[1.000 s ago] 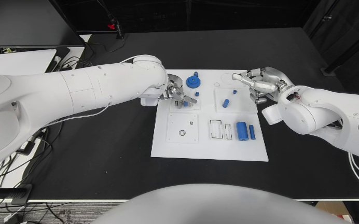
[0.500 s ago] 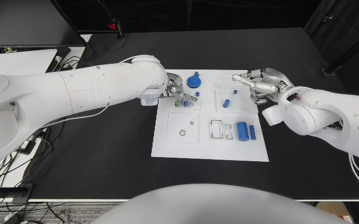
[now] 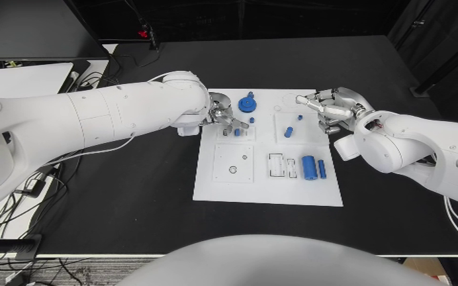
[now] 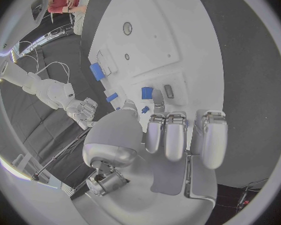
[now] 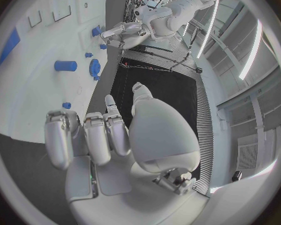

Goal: Assemble the parts on the task board

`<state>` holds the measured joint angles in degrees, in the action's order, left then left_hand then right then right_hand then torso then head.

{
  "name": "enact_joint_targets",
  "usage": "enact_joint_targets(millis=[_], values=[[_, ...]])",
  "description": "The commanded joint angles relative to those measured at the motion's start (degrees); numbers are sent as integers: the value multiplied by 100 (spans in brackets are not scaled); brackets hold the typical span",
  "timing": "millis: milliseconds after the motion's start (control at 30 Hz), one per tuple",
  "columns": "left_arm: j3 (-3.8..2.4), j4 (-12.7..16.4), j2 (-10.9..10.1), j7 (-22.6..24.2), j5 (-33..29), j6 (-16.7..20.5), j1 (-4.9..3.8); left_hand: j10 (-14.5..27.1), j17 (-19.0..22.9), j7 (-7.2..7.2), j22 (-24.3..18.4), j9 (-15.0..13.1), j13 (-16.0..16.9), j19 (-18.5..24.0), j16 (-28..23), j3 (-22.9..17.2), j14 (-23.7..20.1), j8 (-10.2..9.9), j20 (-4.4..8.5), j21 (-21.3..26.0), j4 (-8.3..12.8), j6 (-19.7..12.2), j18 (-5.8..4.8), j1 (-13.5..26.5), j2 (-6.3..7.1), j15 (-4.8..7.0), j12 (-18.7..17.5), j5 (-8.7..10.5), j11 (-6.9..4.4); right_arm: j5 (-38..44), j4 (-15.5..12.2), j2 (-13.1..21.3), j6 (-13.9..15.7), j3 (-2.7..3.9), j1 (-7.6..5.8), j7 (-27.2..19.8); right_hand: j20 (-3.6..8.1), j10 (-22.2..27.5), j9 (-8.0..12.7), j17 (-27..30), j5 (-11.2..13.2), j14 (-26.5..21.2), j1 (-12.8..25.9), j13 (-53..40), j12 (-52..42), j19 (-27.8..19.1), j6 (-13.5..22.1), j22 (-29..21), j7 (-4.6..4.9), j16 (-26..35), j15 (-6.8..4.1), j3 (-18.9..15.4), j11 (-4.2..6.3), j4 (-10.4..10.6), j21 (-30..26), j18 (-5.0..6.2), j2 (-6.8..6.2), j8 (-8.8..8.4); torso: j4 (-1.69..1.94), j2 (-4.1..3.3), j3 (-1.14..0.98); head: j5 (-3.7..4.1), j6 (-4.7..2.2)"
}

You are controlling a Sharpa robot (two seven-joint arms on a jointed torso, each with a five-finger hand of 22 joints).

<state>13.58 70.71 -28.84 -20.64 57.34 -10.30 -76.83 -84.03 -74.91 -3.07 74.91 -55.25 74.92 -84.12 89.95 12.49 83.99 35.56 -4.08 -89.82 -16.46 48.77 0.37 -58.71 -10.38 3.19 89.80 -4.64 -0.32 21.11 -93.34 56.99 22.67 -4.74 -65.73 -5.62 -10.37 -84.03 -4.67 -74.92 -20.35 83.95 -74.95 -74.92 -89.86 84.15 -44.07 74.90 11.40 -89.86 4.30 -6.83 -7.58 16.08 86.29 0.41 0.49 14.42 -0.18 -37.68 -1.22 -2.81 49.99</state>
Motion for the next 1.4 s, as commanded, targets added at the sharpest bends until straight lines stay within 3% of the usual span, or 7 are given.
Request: enact_joint_targets(millis=[33, 433, 633, 1067, 1400], values=[[-4, 20, -16, 119, 6, 102, -10, -597, -1509, 15, 1509, -24, 1508, -588, 5, -16, 601, 40, 34, -18, 14, -60, -37, -296, -65, 4, 20, 23, -3, 8, -6, -6, -53, 3, -4, -15, -44, -597, -7, -1508, -19, 605, 0, -1508, -14, 196, 49, 1327, 74, -14, 31, -36, -40, 12, -36, 94, 41, 31, -8, -4, 2, -14, 1], [-4, 51, -124, 132, 6, 20, -12, -597, -1509, 55, 1509, -6, 1508, -588, 5, -17, 601, 57, 62, -18, 8, -29, -37, -1006, -84, 37, 20, 38, -39, 8, -9, -6, -45, 3, 1, -7, -44, -597, -7, -1508, -19, 605, 0, -1508, -14, 196, 49, 1327, 74, -14, 31, -36, -40, 12, -36, 94, 41, 31, -3, -1, -4, -15, 1], [-4, 15, -105, 107, 6, -5, -12, -597, -1509, 75, 1509, 28, 1508, -588, 5, -60, 601, 35, 78, -18, -3, -13, -37, -1346, -173, 54, 20, -85, -59, 8, -11, -10, -43, 3, 2, -5, -44, -597, -7, -1508, -19, 605, 0, -1508, -14, 196, 49, 1327, 74, -14, 31, -36, -40, 12, -36, 94, 41, 31, -9, -4, 2, -19, 1], [-4, -90, -4, 52, 5, -53, -12, -597, -1509, 82, 1509, 43, 1508, -588, 5, -78, 601, 25, 84, -18, -10, -7, -37, -1455, -236, 61, 20, -101, -64, 8, -13, -14, -44, 3, 2, 1, -44, -597, -7, -1508, -19, 605, 0, -1508, -14, 196, 49, 1327, 74, -14, 31, -36, -40, 12, -36, 94, 41, 31, -3, -5, -2, -13, 1], [-4, -141, 5, -15, 5, -127, -12, -597, -1509, 111, 1509, 89, 1508, -588, 5, -179, 601, -10, 83, -18, -8, 1, -37, -1932, -369, 87, 20, -251, -91, 8, -10, -17, -51, 3, 2, 1, -44, -597, -7, -1508, -19, 605, 0, -1508, -14, 196, 49, 1327, 74, -14, 31, -36, -40, 12, -36, 94, 41, 31, -5, -1, 1, -20, 1]])
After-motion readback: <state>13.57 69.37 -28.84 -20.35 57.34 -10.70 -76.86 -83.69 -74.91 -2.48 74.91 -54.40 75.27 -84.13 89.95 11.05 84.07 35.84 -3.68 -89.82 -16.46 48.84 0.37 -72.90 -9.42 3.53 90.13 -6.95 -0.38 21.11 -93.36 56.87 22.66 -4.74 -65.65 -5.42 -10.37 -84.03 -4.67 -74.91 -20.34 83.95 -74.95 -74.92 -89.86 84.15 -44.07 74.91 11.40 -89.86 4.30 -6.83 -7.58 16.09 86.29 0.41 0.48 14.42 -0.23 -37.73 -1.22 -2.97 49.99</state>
